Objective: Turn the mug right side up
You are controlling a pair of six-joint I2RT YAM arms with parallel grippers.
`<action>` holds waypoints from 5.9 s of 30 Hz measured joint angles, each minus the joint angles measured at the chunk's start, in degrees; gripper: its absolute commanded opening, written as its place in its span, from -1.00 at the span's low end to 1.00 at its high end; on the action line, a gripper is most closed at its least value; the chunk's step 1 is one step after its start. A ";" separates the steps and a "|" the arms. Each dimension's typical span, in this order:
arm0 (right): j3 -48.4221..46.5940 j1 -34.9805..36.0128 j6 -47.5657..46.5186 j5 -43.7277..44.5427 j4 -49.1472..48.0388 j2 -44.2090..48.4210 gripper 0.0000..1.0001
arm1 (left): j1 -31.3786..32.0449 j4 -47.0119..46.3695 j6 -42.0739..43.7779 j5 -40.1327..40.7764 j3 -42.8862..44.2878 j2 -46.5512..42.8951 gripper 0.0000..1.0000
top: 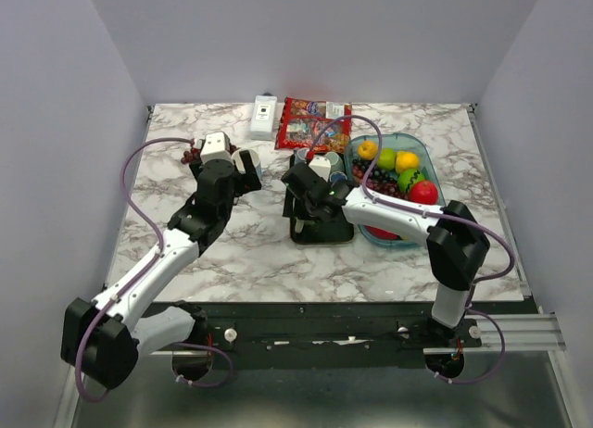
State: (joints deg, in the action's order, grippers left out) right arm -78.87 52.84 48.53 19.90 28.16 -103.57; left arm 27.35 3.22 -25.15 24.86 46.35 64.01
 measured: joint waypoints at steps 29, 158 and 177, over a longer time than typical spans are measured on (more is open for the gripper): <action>-7.41 1.38 9.55 11.08 18.73 -8.07 -0.84 | 0.00 7.69 -3.63 -5.09 -1.49 -12.41 0.98; 20.72 -1.05 -0.83 -14.49 -11.28 43.89 1.00 | -11.87 27.04 -6.12 -16.04 20.55 1.18 -1.00; 24.33 -1.07 -5.44 -4.11 0.96 42.10 1.00 | -19.96 28.13 1.84 -6.49 20.57 23.67 -1.00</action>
State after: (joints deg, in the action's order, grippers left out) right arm -54.54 51.77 43.09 15.79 29.12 -61.47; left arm 7.40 31.35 -23.31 18.37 66.92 87.68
